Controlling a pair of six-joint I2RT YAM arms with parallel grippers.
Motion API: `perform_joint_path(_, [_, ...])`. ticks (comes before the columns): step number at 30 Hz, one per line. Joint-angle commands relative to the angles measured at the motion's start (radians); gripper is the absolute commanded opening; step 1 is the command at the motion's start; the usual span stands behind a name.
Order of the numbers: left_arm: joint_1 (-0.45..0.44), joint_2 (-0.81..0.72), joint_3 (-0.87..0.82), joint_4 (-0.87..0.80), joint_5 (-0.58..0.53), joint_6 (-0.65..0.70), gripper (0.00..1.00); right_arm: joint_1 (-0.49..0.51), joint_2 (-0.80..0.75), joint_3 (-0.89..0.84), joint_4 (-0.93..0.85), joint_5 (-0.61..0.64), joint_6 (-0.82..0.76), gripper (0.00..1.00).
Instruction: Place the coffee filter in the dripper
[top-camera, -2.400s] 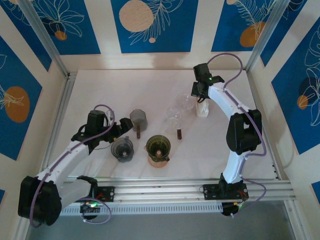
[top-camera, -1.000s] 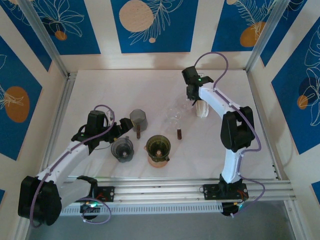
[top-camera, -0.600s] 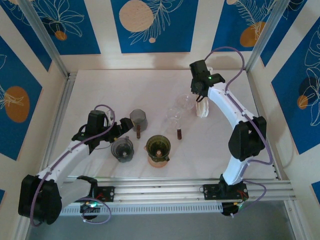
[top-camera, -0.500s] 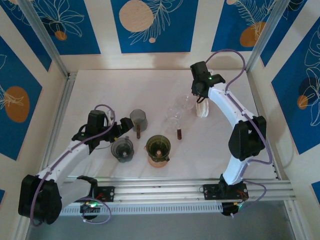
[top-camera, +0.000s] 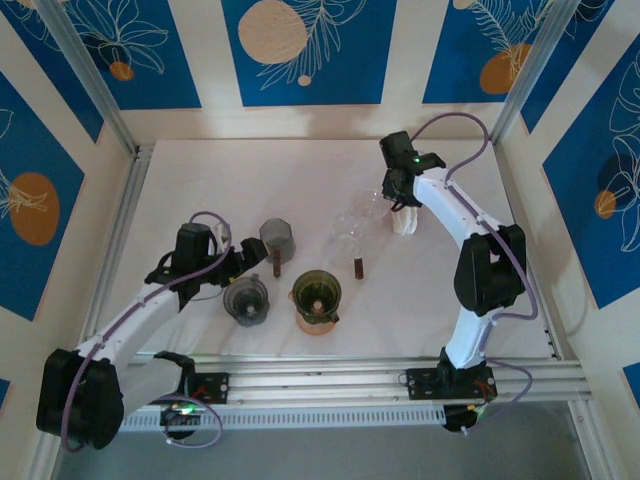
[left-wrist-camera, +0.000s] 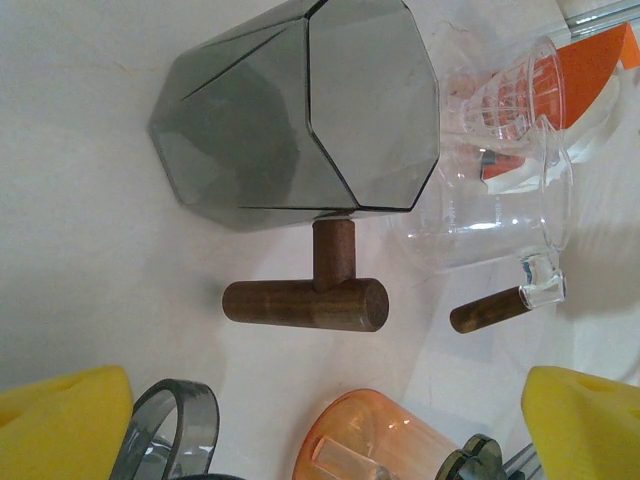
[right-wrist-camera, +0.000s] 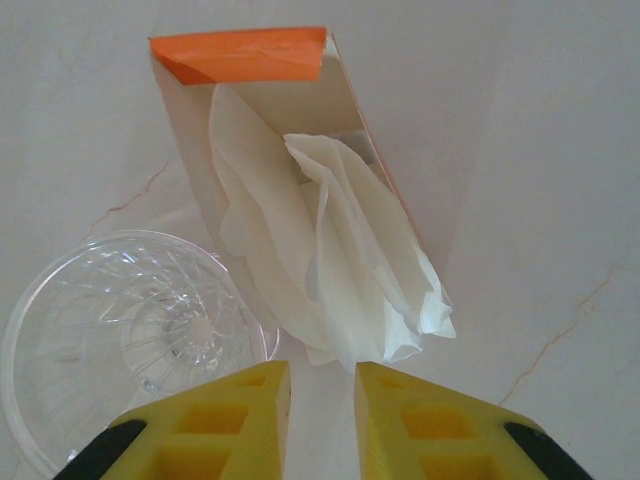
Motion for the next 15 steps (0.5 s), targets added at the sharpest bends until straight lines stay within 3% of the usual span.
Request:
perform_joint_path(1, [-0.010, -0.006, -0.012, 0.025, 0.026, 0.018, 1.00, -0.001, 0.043, 0.038, -0.031, 0.018, 0.049, 0.23])
perform_joint_path(15, [-0.010, -0.051, 0.007, 0.003, 0.019, 0.027, 1.00, -0.001, 0.066, 0.063, -0.027, 0.062, 0.098, 0.23])
